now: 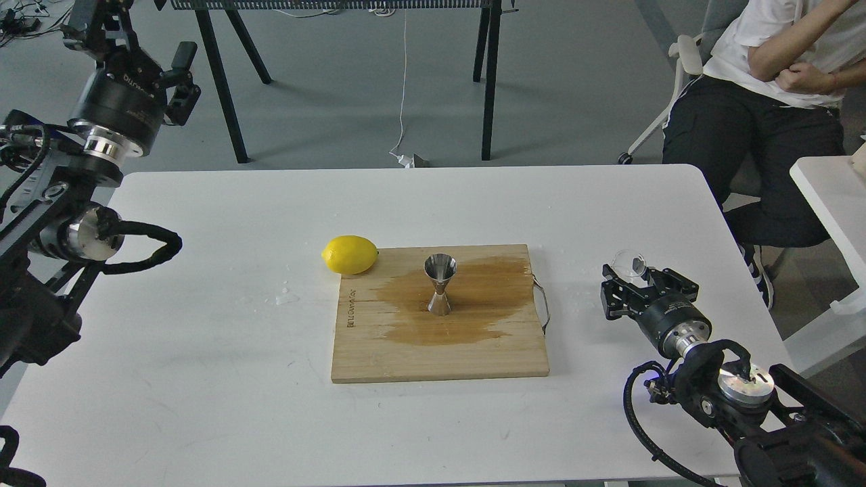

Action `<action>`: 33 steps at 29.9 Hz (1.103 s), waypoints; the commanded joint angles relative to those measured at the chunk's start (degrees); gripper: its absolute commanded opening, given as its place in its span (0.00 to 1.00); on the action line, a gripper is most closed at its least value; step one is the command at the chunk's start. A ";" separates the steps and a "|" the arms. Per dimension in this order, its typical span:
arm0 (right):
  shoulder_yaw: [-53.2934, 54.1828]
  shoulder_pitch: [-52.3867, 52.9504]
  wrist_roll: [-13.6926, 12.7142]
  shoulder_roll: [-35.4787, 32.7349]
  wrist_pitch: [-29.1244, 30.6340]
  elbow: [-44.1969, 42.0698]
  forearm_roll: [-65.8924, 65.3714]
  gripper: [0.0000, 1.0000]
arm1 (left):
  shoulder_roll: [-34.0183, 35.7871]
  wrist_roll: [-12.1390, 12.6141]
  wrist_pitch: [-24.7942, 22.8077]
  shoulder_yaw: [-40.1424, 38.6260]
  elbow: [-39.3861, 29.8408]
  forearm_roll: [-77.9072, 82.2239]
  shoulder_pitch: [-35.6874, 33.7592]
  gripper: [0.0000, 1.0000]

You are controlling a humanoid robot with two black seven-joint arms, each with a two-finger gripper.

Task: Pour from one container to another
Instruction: 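Lift the clear glass with the right gripper over the jigger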

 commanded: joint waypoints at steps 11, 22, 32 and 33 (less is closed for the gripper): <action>-3.25 13.67 0.00 4.00 -16.45 7.56 -7.95 0.38 | 0.39 0.01 0.00 -0.18 0.00 0.00 0.00 1.00; -10.11 17.02 0.18 4.62 -21.19 15.02 -14.08 0.38 | 0.39 0.01 0.09 -0.18 0.00 0.00 0.00 1.00; -10.81 17.02 0.18 7.60 -27.09 19.61 -25.87 0.38 | 0.39 -0.08 0.09 -0.27 0.00 0.00 0.00 1.00; -11.08 17.19 0.18 7.87 -27.27 19.60 -26.58 0.38 | 0.39 -0.08 0.09 -0.27 0.00 0.00 0.09 1.00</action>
